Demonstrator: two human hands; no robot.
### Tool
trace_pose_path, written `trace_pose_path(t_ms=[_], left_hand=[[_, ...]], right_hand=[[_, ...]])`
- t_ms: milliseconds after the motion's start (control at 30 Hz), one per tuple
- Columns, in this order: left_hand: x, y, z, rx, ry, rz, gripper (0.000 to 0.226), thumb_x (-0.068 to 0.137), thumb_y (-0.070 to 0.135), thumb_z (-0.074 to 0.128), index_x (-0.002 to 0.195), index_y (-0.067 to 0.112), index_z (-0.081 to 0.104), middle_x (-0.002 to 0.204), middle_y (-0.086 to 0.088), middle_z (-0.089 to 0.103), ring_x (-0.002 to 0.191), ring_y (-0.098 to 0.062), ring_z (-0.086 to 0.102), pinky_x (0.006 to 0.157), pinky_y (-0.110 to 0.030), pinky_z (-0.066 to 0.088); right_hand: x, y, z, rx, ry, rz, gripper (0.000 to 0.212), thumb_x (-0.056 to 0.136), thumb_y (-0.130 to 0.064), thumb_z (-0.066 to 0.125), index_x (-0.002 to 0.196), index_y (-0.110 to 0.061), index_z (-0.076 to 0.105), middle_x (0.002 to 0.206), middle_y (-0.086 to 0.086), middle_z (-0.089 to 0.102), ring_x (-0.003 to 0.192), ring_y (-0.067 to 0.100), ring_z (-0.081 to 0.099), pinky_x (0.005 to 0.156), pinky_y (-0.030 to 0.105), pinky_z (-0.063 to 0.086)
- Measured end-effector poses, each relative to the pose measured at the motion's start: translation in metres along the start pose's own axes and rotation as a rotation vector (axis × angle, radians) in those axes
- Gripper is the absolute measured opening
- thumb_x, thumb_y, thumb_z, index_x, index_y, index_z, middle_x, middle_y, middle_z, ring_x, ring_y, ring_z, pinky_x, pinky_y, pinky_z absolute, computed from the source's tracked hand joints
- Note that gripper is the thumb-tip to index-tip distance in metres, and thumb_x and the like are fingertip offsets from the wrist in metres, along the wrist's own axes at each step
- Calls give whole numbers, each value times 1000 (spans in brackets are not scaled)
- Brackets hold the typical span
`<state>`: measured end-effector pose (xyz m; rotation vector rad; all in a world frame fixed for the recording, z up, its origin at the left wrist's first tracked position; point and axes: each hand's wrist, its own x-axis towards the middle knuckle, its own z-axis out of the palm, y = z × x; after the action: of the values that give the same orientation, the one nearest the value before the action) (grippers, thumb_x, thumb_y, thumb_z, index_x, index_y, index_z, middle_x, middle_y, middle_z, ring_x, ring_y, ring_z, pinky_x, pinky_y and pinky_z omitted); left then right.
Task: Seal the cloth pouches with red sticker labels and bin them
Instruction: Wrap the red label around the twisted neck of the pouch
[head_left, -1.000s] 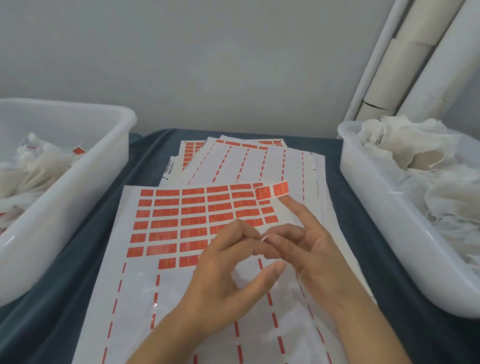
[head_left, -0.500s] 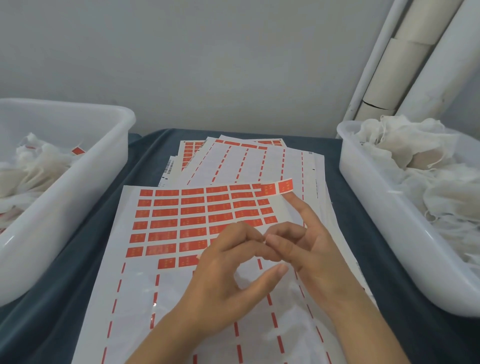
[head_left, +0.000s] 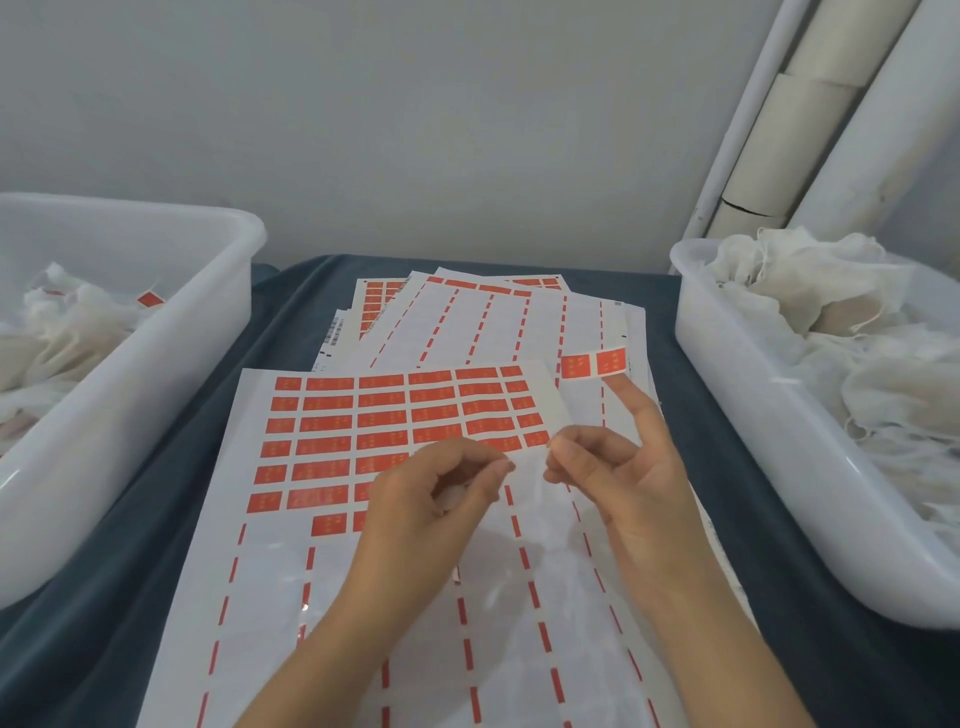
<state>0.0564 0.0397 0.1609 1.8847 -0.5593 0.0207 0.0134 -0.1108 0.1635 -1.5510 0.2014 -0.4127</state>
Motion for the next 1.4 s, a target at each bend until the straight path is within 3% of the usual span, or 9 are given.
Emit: trace_pose_path(t_ms=[200,333,433,633,1033,1400], left_hand=[[2,-3,-4,-26,27,-56,19,79,26,67,71,42,60,75,35,61,78,14,55,60,2,40],[0,-2,-4,2,-16,-19,28,80,21,66,70,45,58,70,39,59,79,15,55,61,3,40],[1,-1,-4,32,-25,15,33,81,18,65,70,47,55,69,44,56,81,18,53,63,4,38],[1,-2,-3,19,-11,29,30,81,20,66,71,46,57,70,41,58,79,15,55,62,3,40],[1,-1,-4,-11,-9,-18,27,80,21,67,69,45,59,68,36,60,78,13,56,61,2,41],[0,2,-2,-24,-16,-45,25,81,22,66,68,42,60,70,35,61,80,13,56,59,2,40]], right_hand=[[-2,-8,-2,-165,148,-20,40,60,-56,60,98,-44,56,102,-26,60,95,-14,56,62,3,47],[-6,-15,-1,-137,-120,-26,21,68,-42,64,86,-32,66,104,-22,63,99,-7,59,75,6,48],[-7,-12,4,-210,-246,7,26,73,-38,60,95,-25,64,100,-25,66,98,-9,59,76,3,45],[-6,-9,3,-213,-218,28,25,70,-41,58,90,-26,61,93,-26,66,88,-9,62,68,0,44],[-4,-3,4,-309,-180,-25,23,69,-45,57,86,-31,60,90,-21,67,87,-5,64,76,6,48],[-3,1,5,-336,-162,-56,20,69,-45,57,85,-33,60,87,-24,66,85,-5,64,74,5,48]])
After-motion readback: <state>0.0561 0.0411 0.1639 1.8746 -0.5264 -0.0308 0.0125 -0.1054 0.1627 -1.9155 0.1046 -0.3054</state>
